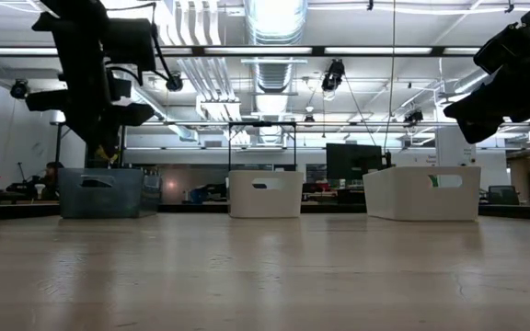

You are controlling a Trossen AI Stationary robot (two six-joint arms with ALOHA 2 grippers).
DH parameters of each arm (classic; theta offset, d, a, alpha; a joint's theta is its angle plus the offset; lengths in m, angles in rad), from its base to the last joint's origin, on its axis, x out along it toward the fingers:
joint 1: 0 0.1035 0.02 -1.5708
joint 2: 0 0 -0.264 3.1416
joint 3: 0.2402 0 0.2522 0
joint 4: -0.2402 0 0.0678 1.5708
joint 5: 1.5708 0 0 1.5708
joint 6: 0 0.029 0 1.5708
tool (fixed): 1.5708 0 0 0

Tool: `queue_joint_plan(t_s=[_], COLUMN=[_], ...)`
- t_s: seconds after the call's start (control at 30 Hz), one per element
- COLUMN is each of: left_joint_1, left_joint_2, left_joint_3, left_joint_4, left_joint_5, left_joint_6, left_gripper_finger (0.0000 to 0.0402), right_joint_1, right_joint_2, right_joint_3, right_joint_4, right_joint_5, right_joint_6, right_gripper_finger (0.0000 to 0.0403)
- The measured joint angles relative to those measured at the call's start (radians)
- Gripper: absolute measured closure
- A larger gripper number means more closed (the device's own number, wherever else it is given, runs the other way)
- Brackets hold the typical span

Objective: Pick and place Stapler, Stapler remover, tape
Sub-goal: Put the yellow stapler into the black bin

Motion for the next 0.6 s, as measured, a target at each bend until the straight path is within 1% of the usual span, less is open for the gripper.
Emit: queue_joint_plan(t_s=[0.1, 0.3, 0.47, 0.6], left_joint_1=[0.034, 0.062, 0.077, 0.080], left_joint_2=[0.001, 0.001, 0.003, 0.005], left_joint_3=[-0.002, -0.002, -0.002, -0.016], left_joint_4=[0.006, 0.068, 0.097, 0.108], left_joint_5=[0.039, 0.050, 0.066, 0.077], left_joint_6=[0.004, 0.063, 0.076, 0.083], left_gripper_finger=[0.0323, 0.0312, 0.0283, 0.0247], right_joint_1=[0.000, 0.000, 0.000, 0.000], right_joint_2=[0.000, 0.000, 0.000, 0.000], right_joint_3=[0.000, 0.000, 0.000, 0.000], right_joint_4=[0.000, 0.000, 0.000, 0.000], right_joint_5=[0.000, 0.000, 0.000, 0.000], right_joint_6=[0.000, 0.000, 0.000, 0.000], right_gripper_finger=[0.0394, 0.0394, 0.0394, 0.0394])
